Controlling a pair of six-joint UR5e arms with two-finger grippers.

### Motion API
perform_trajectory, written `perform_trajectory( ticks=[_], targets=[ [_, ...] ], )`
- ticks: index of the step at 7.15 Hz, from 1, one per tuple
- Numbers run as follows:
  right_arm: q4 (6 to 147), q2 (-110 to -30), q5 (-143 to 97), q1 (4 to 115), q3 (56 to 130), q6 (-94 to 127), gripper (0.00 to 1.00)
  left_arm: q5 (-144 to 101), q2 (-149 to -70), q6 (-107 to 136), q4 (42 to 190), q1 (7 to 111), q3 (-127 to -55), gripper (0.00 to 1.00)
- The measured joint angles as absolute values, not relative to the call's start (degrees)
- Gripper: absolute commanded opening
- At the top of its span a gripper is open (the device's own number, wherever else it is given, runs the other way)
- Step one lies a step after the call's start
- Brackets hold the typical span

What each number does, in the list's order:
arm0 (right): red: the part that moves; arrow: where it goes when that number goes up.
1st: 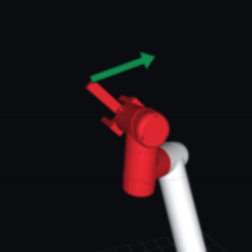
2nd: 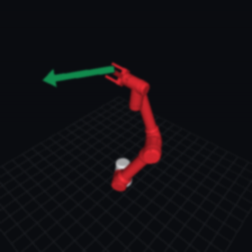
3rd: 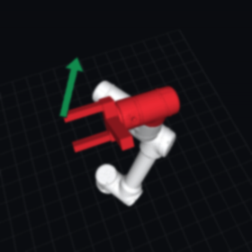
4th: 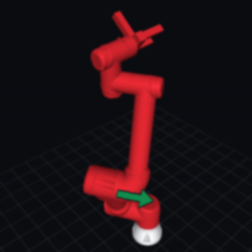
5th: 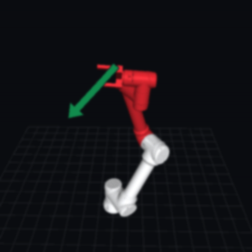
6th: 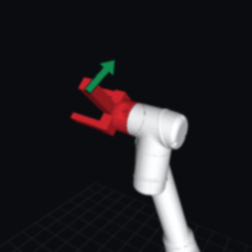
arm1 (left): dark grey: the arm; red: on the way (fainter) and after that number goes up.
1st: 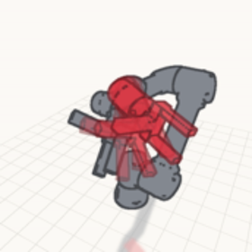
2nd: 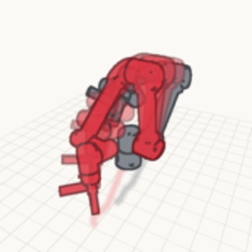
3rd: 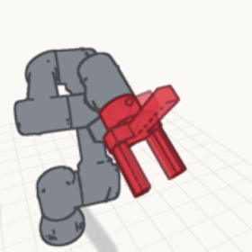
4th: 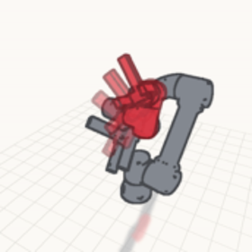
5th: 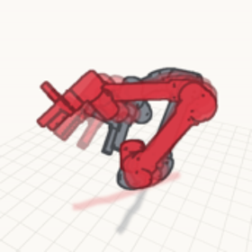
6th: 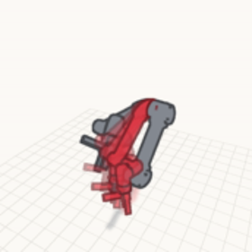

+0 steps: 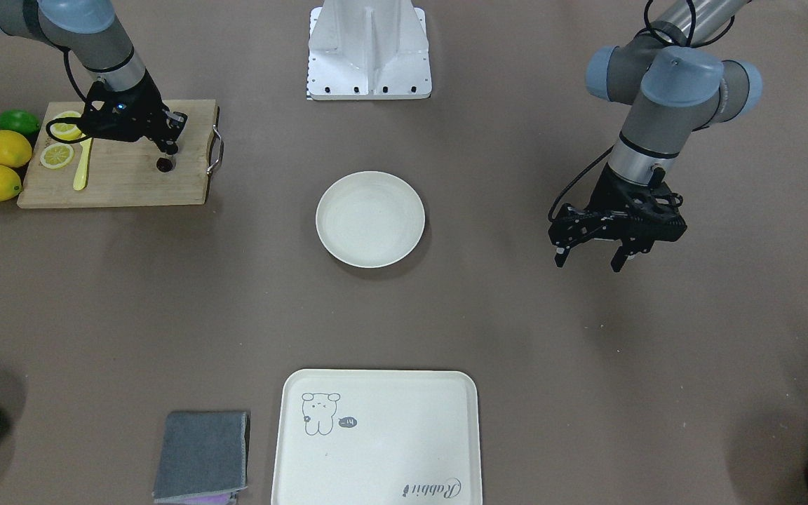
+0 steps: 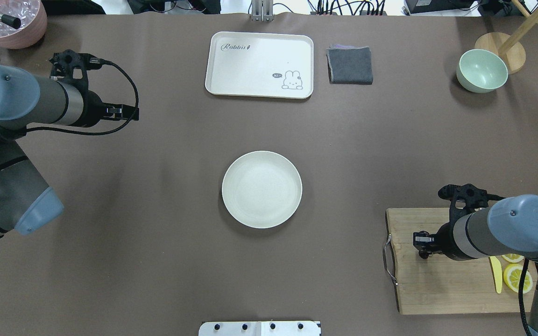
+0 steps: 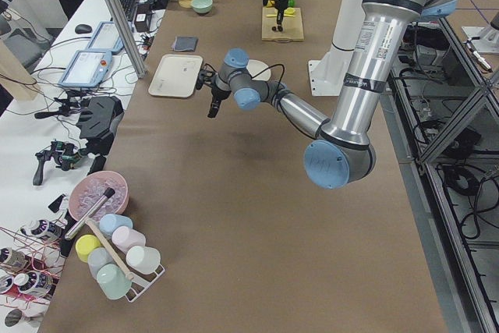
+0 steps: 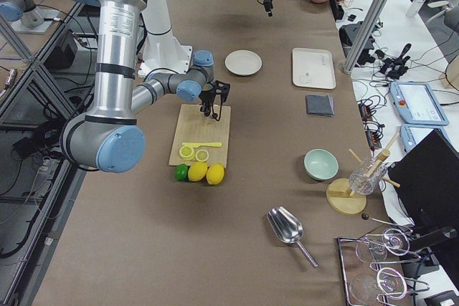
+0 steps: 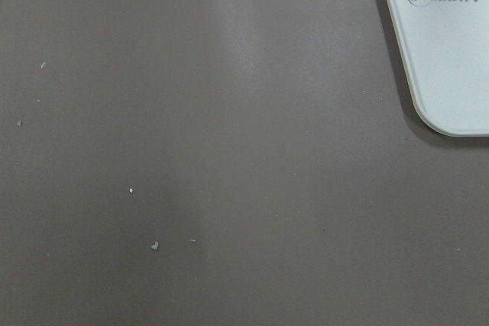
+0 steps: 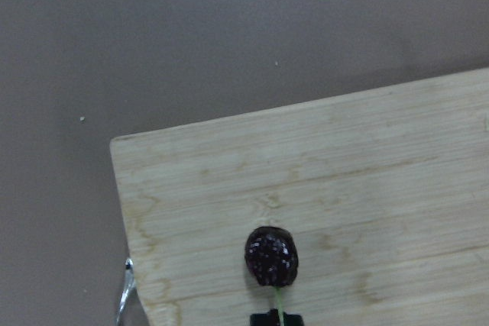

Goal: Place red cherry on plate
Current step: 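Lower the right gripper onto the dark cherries and grasp them, then carry the cherries with the right gripper and lower them into the white bowl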

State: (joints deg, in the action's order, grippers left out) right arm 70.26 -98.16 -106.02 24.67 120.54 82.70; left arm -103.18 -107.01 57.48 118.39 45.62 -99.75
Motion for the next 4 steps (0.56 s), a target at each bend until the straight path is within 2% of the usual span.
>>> perform_trajectory(
  ticks=[4],
  targets=[
    [71.5,-95.2,-106.9,30.2,122.3,82.2,0.00,-103.2,-107.1,57.5,118.4,45.5,-99.7,0.98]
  ],
)
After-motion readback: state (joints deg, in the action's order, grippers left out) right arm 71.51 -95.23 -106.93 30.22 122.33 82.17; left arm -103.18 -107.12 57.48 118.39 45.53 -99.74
